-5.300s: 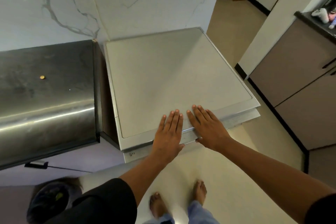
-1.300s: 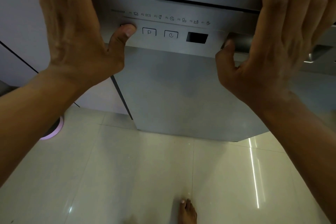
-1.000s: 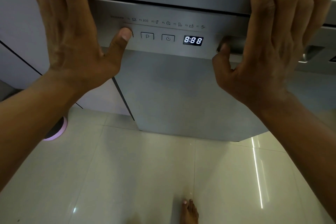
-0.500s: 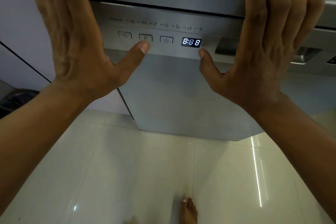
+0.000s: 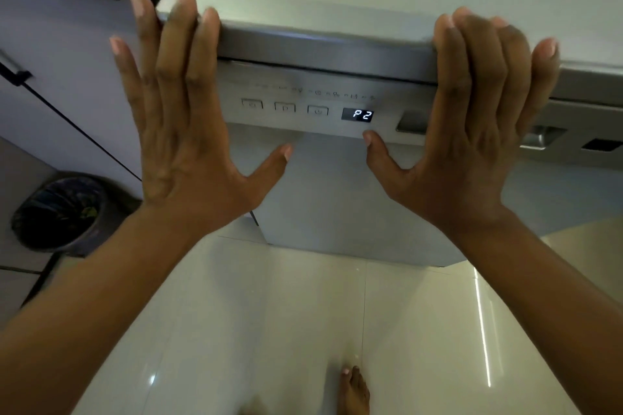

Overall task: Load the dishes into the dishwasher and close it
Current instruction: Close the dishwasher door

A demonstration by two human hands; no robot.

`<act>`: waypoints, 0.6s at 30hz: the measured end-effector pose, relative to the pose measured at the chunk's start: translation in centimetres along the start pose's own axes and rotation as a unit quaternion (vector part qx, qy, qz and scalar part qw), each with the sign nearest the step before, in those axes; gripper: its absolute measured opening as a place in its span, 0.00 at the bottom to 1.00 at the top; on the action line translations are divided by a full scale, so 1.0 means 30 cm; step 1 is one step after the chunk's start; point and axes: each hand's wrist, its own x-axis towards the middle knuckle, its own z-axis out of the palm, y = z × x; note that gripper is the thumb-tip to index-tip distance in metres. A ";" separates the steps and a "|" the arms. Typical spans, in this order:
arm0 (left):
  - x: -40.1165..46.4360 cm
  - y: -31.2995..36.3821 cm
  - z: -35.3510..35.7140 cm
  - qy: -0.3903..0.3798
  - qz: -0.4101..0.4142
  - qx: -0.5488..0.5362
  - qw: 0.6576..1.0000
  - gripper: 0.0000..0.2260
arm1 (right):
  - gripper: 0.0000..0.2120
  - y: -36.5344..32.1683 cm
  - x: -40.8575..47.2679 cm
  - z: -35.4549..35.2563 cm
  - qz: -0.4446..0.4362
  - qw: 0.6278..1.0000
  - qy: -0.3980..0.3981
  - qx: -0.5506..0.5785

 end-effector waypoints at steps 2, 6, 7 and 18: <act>-0.023 0.020 -0.040 -0.008 0.012 -0.049 0.999 0.53 | 0.42 -0.010 0.006 -0.027 0.010 0.999 -0.030 0.014; -0.017 0.040 -0.109 -0.046 -0.006 -0.073 0.996 0.54 | 0.43 -0.048 0.013 -0.082 0.042 0.993 -0.097 0.045; -0.008 0.051 -0.138 -0.058 -0.013 -0.076 0.995 0.54 | 0.44 -0.059 0.030 -0.103 0.056 0.991 -0.111 0.053; 0.224 0.130 -0.455 -0.314 -0.052 0.010 0.948 0.42 | 0.32 -0.036 0.241 -0.303 0.069 0.947 -0.307 0.067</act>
